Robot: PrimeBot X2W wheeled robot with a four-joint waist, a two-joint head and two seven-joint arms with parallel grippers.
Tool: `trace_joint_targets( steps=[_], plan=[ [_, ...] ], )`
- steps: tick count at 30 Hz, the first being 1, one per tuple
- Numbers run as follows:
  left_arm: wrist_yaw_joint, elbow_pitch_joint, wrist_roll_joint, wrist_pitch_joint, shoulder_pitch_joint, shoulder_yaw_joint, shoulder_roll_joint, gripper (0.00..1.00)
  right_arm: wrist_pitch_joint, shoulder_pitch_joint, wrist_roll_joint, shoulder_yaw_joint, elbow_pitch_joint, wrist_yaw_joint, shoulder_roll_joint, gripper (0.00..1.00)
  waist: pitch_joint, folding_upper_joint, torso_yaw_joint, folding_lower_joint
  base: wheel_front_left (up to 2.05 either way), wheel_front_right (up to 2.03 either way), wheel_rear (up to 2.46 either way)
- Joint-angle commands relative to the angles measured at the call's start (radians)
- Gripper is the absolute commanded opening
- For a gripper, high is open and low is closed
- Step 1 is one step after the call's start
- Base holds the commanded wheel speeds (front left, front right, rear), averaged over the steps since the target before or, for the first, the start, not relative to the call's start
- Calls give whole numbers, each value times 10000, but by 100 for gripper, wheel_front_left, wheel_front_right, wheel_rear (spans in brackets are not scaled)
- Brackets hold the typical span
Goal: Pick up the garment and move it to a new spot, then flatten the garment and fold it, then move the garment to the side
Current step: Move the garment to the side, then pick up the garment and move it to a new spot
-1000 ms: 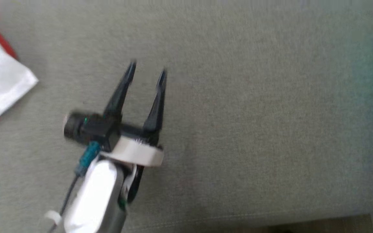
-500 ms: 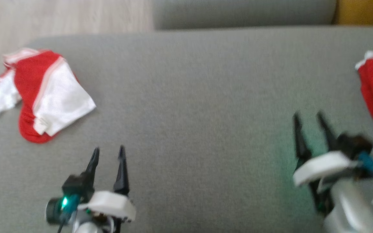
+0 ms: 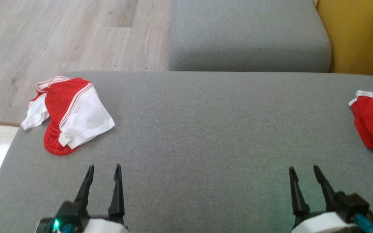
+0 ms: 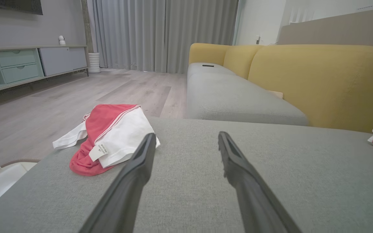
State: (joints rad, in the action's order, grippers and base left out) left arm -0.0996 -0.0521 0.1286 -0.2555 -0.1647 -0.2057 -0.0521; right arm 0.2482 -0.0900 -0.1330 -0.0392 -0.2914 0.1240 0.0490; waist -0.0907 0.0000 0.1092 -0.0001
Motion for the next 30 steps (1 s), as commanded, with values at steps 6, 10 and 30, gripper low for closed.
trace_joint_targets(
  steps=[6,10,30],
  plan=[
    [96,725,-476,-63,-290,475,18,100,134,-180,-9,-470,682,67,17,100,-340,0,-132,1,0,0,0],
    [105,820,-565,-63,-489,495,18,100,134,-285,-203,-536,799,67,15,100,-426,0,-189,1,0,0,0],
    [383,826,-528,-63,-422,529,18,100,135,-380,-430,-394,787,67,13,100,-379,0,-84,1,0,0,0]
  ],
)
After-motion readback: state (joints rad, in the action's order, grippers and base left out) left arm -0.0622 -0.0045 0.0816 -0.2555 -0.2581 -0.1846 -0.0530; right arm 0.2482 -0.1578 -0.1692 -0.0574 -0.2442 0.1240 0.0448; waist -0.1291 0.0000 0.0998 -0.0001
